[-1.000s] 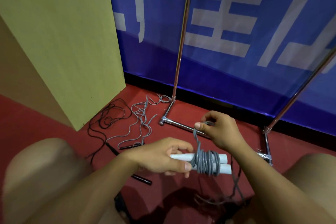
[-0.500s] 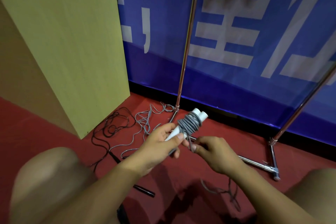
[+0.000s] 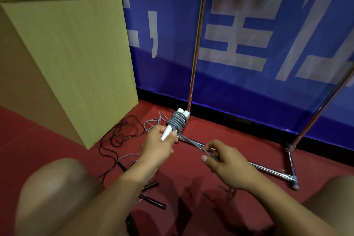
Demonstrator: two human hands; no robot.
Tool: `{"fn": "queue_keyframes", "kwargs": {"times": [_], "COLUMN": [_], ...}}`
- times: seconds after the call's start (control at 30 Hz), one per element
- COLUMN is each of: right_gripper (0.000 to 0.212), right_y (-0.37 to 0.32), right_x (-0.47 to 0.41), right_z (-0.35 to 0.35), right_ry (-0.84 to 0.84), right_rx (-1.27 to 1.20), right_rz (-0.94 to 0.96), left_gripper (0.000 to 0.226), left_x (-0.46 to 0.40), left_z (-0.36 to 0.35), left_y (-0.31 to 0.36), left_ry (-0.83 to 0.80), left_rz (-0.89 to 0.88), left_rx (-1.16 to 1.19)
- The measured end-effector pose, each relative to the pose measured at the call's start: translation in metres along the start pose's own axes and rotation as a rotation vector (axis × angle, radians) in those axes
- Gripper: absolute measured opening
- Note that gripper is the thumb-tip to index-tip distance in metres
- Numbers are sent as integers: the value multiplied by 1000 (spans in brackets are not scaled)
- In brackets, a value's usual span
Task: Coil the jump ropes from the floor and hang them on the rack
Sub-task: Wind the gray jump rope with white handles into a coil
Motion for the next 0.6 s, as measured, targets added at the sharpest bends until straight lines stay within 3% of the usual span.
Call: {"fn": "queue_keyframes", "kwargs": {"times": [0.23, 0.47, 0.6], "right_gripper": [17, 16, 13], "right_y": [1, -4, 0], "right_x": [1, 2, -1], "right_z": [17, 20, 20], "right_ry": [116, 208, 246], "right_rx": [-7, -86, -101], "right_rz": [13, 142, 139], "left_gripper": [10, 12, 14], "left_x": [-3, 4, 15], "left_z": [7, -7, -20], "left_y": [2, -4, -4], "left_ry": [26, -129, -309], "left_rz": [-83, -123, -190], "left_rx": [-375, -613, -724]}}
Point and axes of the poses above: each hand's wrist, its own x-axis away from the middle knuckle, its own z-axis out of the back of the hand, y = z × x, the point moved 6 cm from there along -x, towards the middle knuckle, and after that the axes turned 1 degree about x, right-handed, at the moved point
